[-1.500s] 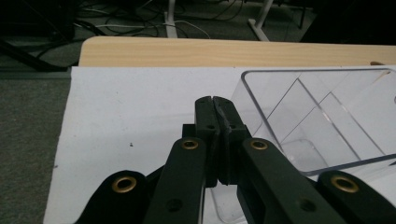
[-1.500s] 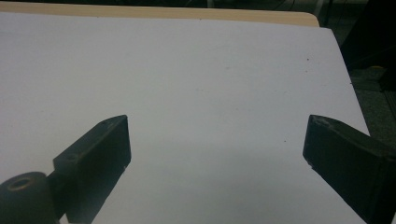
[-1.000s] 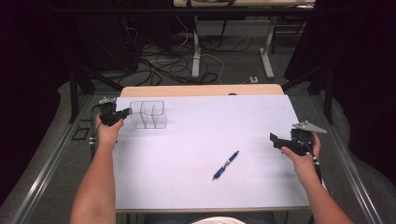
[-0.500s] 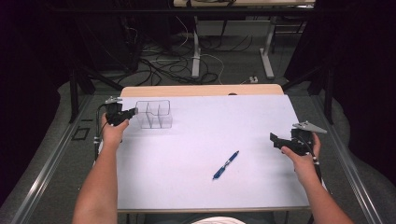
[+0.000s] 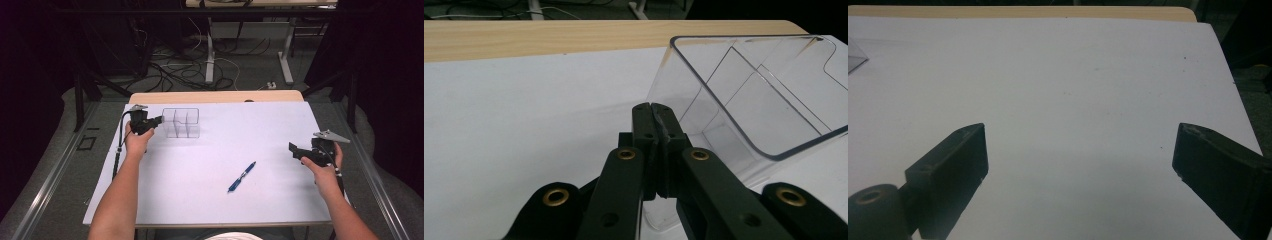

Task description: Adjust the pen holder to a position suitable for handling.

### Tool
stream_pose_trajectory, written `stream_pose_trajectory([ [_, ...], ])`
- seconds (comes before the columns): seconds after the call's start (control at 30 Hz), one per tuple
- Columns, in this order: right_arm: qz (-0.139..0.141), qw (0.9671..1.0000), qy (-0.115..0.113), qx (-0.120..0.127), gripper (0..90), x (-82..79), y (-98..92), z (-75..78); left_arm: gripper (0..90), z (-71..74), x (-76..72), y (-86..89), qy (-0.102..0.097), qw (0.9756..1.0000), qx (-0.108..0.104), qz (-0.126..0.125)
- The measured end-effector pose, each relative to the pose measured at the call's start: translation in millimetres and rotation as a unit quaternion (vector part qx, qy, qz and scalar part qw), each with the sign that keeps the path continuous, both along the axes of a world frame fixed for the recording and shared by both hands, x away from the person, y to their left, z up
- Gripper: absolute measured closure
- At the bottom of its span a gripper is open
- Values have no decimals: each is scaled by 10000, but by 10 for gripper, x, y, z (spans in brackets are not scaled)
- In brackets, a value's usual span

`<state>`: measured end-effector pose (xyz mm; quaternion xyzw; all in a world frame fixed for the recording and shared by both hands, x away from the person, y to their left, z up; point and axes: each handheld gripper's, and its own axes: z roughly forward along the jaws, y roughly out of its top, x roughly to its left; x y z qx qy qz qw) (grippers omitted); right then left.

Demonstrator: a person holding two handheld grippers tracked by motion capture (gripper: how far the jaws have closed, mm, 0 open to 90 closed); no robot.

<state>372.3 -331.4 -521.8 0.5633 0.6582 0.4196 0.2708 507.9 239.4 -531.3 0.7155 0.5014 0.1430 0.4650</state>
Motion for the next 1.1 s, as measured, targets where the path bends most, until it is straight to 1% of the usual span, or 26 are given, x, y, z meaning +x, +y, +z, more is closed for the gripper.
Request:
stream_pose_trajectory([
  [0.03, 19, 10000, -4, -12, 74, 1, -1, -3, 900, -12, -1, -77, -29, 10000, -17, -54],
  [0.07, 35, 10000, -20, -39, 74, 4, -3, -5, 900, -19, -4, -116, -37, 10000, -37, -60],
  [0.1, 18, 10000, 9, -3, 74, 1, 8, -5, 900, -19, -4, -116, -37, 10000, -37, -60],
  [0.17, 43, 10000, -6, -35, 74, 5, 8, -6, 900, -23, -15, -181, 19, 9999, -30, -111],
  [0.2, 43, 10000, -6, -37, 75, 6, 11, -6, 900, -24, -27, -263, 54, 9999, -14, -118],
  [0.23, 41, 10000, -5, -34, 74, 6, 13, -7, 900, -24, -27, -263, 54, 9999, -14, -118],
  [0.3, 47, 10000, 7, -21, 74, 6, 15, -8, 900, -7, -40, -344, 88, 9998, 38, -146],
  [0.33, 47, 10000, 21, -4, 74, 5, 19, -10, 900, 20, -50, -422, 101, 9997, 70, -212],
  [0.37, 60, 10000, 14, -24, 75, 7, 15, -11, 900, 32, -57, -473, 117, 9997, 43, -204],
  [0.43, 56, 10000, 8, -24, 75, 8, 11, -10, 900, 48, -68, -567, 113, 9995, 75, -272],
  [0.47, 62, 10000, -8, -36, 75, 9, 9, -9, 900, 48, -68, -567, 113, 9995, 75, -272],
  [0.53, 60, 10000, -9, -37, 75, 8, 10, -9, 900, 60, -82, -667, 129, 9994, 79, -313],
  [0.57, 59, 10000, -2, -18, 75, 6, 13, -8, 900, 68, -94, -752, 176, 9990, 57, -412],
  [0.6, 59, 10000, -2, -18, 75, 6, 13, -8, 900, 68, -94, -752, 176, 9990, 57, -412],
  [0.63, 48, 10000, -2, -19, 75, 4, 13, -7, 900, 61, -107, -836, 160, 9990, 35, -418],
  [0.67, 56, 10000, -1, -11, 75, 3, 12, -7, 900, 61, -107, -836, 160, 9990, 35, -418],
  [0.73, 60, 10000, 2, -5, 75, 3, 11, -9, 900, 62, -120, -908, 177, 9988, -15, -446],
  [0.8, 51, 10000, 24, -20, 75, 1, 9, -6, 900, 64, -133, -974, 160, 9985, -64, -528],
  [0.93, 52, 10000, 15, -22, 75, 0, 6, -4, 900, 66, -148, -1078, 187, 9980, -92, -598],
  [1.03, 58, 10000, 9, -21, 75, 2, 6, -5, 900, 62, -147, -1123, 213, 9978, -130, -615],
  [1.1, 59, 10000, 9, -21, 75, 2, 8, -5, 900, 62, -145, -1133, 196, 9977, -101, -645],
])
